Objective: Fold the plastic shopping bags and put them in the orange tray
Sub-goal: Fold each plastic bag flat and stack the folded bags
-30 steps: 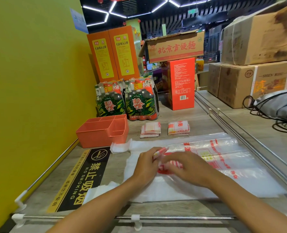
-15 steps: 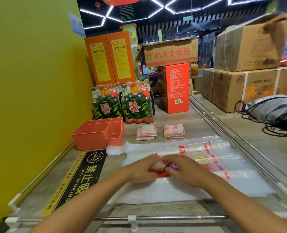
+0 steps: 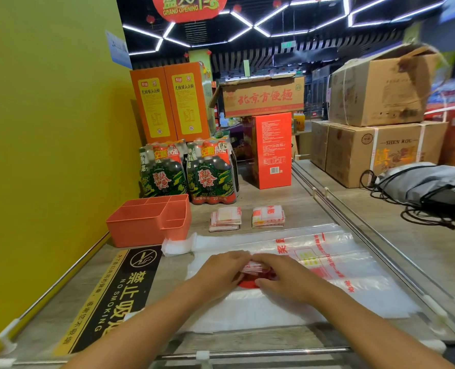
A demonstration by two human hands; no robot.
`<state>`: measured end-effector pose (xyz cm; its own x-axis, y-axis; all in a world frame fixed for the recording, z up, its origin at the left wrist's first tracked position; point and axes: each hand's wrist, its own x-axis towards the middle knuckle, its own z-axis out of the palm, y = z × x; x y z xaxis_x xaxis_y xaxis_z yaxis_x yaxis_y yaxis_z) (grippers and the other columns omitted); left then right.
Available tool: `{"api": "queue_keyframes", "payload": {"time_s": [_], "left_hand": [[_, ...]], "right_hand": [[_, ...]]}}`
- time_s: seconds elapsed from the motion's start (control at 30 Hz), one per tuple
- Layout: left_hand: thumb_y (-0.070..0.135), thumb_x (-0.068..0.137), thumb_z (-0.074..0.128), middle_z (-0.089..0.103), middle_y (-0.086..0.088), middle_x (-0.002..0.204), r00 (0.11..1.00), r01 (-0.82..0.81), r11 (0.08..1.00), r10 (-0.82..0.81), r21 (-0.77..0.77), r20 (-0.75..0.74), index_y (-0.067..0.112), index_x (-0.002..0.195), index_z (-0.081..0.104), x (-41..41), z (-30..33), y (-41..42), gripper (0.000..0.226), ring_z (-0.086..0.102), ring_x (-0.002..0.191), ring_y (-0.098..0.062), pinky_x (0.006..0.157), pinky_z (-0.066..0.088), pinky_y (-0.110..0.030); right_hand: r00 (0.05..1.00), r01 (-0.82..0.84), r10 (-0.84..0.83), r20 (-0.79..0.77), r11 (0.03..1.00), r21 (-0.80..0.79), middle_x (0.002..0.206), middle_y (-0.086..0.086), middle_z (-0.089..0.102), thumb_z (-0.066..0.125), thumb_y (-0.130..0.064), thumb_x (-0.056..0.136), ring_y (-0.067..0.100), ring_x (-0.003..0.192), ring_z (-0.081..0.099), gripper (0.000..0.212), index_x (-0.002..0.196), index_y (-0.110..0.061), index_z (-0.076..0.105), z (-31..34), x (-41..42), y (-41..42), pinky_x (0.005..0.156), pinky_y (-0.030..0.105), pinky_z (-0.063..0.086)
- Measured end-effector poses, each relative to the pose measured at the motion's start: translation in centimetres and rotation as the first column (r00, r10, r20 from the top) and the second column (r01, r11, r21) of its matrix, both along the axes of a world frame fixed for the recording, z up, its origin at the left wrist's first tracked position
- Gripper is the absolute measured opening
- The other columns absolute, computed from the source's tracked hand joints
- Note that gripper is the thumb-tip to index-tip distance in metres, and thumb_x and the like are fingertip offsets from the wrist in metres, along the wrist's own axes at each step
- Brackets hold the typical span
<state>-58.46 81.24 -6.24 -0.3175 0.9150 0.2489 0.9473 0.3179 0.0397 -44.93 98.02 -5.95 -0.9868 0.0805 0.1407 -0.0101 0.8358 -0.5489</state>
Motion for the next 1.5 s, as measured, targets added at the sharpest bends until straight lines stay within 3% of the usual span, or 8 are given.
{"api": "queue_keyframes", "payload": {"time_s": [0.2,0.63,0.9,1.03,1.13,1.2,1.33,1.5], "left_hand": [[0.029,0.095,0.055,0.066,0.001,0.13,1.0,-0.017,1.0,0.017,0.017,-0.002,0.031,0.141,0.052,-0.2,1.4,0.8,0.046,0.062,0.112,-0.024,0.089,0.049,-0.035],[0.015,0.099,0.055,0.07,0.003,0.117,0.994,-0.052,0.979,0.031,0.197,0.109,0.029,0.132,0.063,-7.3,5.5,2.2,0.037,0.061,0.099,-0.015,0.077,0.046,-0.029],[0.022,0.09,0.045,0.067,0.01,0.119,0.965,-0.241,0.945,0.21,0.223,0.154,0.04,0.127,0.059,-15.2,4.2,4.7,0.044,0.061,0.107,-0.017,0.087,0.053,-0.039],[0.017,0.099,0.046,0.06,0.004,0.138,0.945,-0.315,0.901,0.271,0.297,0.182,0.033,0.141,0.051,-17.2,3.2,5.5,0.045,0.057,0.122,-0.021,0.1,0.048,-0.036],[0.012,0.098,0.046,0.053,0.004,0.147,0.927,-0.358,0.894,0.306,0.269,0.216,0.031,0.149,0.044,-19.0,1.9,6.1,0.054,0.052,0.131,-0.02,0.108,0.044,-0.038],[0.016,0.097,0.042,0.053,0.004,0.148,0.916,-0.369,0.904,0.314,0.215,0.25,0.034,0.149,0.042,-19.7,0.5,6.0,0.054,0.051,0.134,-0.02,0.109,0.043,-0.041],[0.027,0.107,0.036,0.019,0.004,0.167,0.932,-0.302,0.951,0.278,0.073,0.23,0.023,0.16,0.021,-20.0,-1.9,5.4,0.055,0.017,0.153,-0.015,0.124,0.019,-0.038],[0.038,0.108,0.036,-0.003,0.003,0.169,0.927,-0.271,0.962,0.252,0.032,0.277,0.019,0.162,0.008,-20.5,-2.5,5.8,0.064,0.009,0.154,-0.018,0.124,0.014,-0.033]], "right_hand": [[0.982,0.145,-0.14,-0.13,0.989,0.036,0.144,-0.009,0.055,0.065,-0.041,0.096,0.011,0.128,0.053,0.057,0.148,-0.032,0.045,0.0,-0.5,0.0,0.107,0.027,0.041],[0.967,0.139,-0.038,-0.252,0.908,0.395,0.101,0.0,0.073,0.052,-0.03,0.104,0.019,0.088,0.065,0.024,0.117,-0.026,0.071,5.1,-9.6,2.7,0.075,0.034,0.052],[0.946,0.187,-0.101,-0.308,0.946,0.265,0.116,-0.003,0.074,0.053,-0.023,0.103,0.019,0.102,0.068,0.029,0.124,-0.032,0.07,3.8,-18.7,3.5,0.09,0.035,0.055],[0.924,0.222,-0.136,-0.357,0.952,0.213,0.13,-0.007,0.067,0.053,-0.024,0.104,0.009,0.117,0.063,0.031,0.131,-0.032,0.066,2.6,-22.0,4.2,0.1,0.016,0.044],[0.904,0.21,-0.163,-0.395,0.975,0.078,0.117,-0.002,0.072,0.056,-0.02,0.102,0.0,0.106,0.065,0.027,0.124,-0.019,0.071,1.5,-23.4,4.3,0.083,0.01,0.051],[0.945,0.167,-0.192,-0.266,0.98,-0.112,0.108,0.009,0.074,0.062,-0.027,0.095,0.023,0.101,0.071,0.026,0.115,-0.014,0.073,0.4,-23.7,3.9,0.073,0.026,0.059],[0.972,0.11,-0.112,-0.207,0.994,-0.022,0.107,0.02,0.061,0.051,-0.035,0.091,0.033,0.099,0.057,0.036,0.11,-0.007,0.064,-2.0,-23.9,4.3,0.092,0.053,0.049],[0.978,0.157,-0.151,-0.144,0.987,0.026,0.162,0.01,0.028,0.045,-0.019,0.102,0.028,0.147,0.03,0.047,0.148,-0.013,0.045,-2.2,-23.9,4.0,0.119,0.031,0.022]]}}
